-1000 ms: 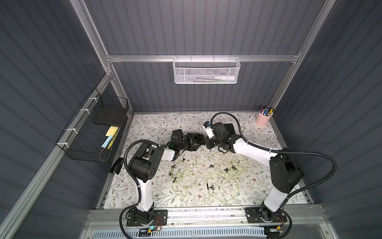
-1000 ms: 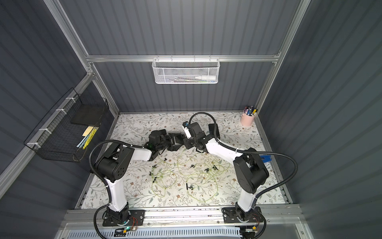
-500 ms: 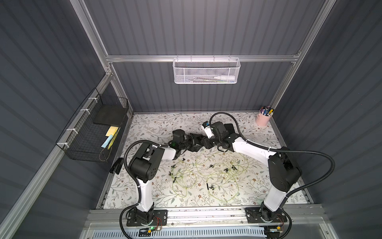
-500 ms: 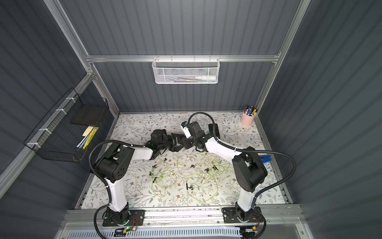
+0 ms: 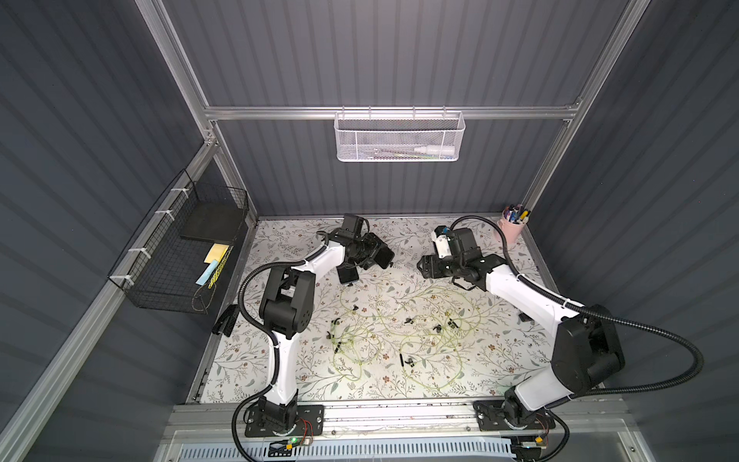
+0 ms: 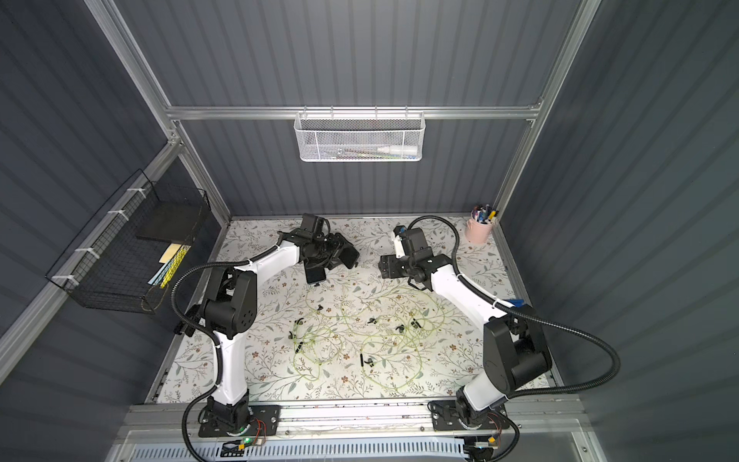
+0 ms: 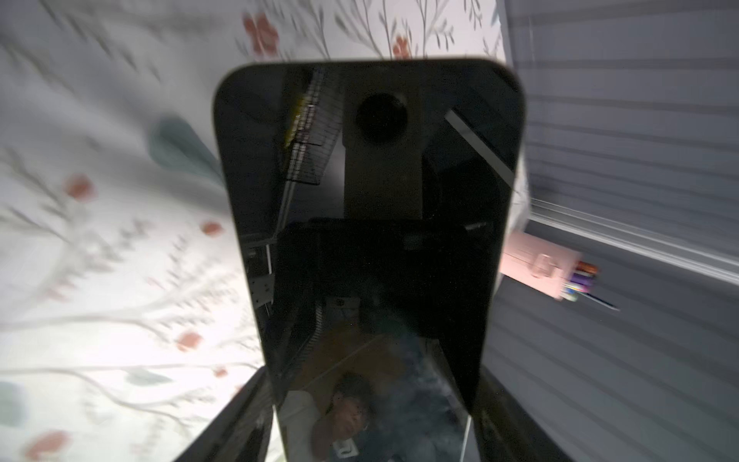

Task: Plug wired earphones into phones
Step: Place the phone at the center of the board.

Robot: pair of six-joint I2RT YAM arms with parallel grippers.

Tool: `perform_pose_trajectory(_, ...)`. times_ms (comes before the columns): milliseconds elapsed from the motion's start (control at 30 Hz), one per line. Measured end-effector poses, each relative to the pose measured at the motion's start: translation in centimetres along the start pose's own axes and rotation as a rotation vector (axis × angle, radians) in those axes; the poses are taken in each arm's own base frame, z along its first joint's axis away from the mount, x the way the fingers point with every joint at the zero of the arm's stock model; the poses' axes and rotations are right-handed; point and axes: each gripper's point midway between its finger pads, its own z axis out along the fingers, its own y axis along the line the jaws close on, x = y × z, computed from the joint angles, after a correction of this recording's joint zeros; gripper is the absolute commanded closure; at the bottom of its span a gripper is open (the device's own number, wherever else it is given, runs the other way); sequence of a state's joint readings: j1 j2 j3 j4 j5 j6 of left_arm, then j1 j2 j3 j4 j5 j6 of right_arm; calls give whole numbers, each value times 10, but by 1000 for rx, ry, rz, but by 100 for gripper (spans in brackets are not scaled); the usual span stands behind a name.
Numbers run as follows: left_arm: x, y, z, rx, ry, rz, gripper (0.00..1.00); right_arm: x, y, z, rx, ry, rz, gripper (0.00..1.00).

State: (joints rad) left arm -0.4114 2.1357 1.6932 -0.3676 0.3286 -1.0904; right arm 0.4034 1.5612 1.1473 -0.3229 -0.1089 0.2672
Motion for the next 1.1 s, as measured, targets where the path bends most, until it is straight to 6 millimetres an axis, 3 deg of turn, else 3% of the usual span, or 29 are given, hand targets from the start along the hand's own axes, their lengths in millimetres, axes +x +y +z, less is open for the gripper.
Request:
perform_pose_trajectory(100,-9,17,4,-127,-14,103,100,13,-17,1,41,44,48,18)
perform_pose_trajectory(333,-19,56,34,-338,56,281,100,49,-21,7,34,117,98,18)
perform_pose_trajectory(400,-24,53,33,-353,54,325,100,59,-23,9,32,137,110,18)
perform_pose_trajectory(433,-26,54,33,-366,58,342,96,64,-24,10,32,146,114,18)
perform_pose_trajectory(533,-28,59,35,-397,68,380,69,71,-24,10,27,158,127,18)
perform_pose_trajectory(633,-28,60,35,-404,73,403,34,69,-21,5,15,144,131,17)
perform_pose_trajectory(667,-28,61,35,-404,75,409,26,67,-20,3,10,137,131,15)
perform_pose_trajectory(867,-24,59,32,-382,79,441,0,66,-12,-2,0,146,127,10)
perform_pose_trajectory(1000,-16,59,26,-359,99,447,0,68,7,-6,-15,167,103,9)
perform_pose_trajectory(1100,-11,52,16,-334,104,459,0,68,34,-9,-38,182,70,12)
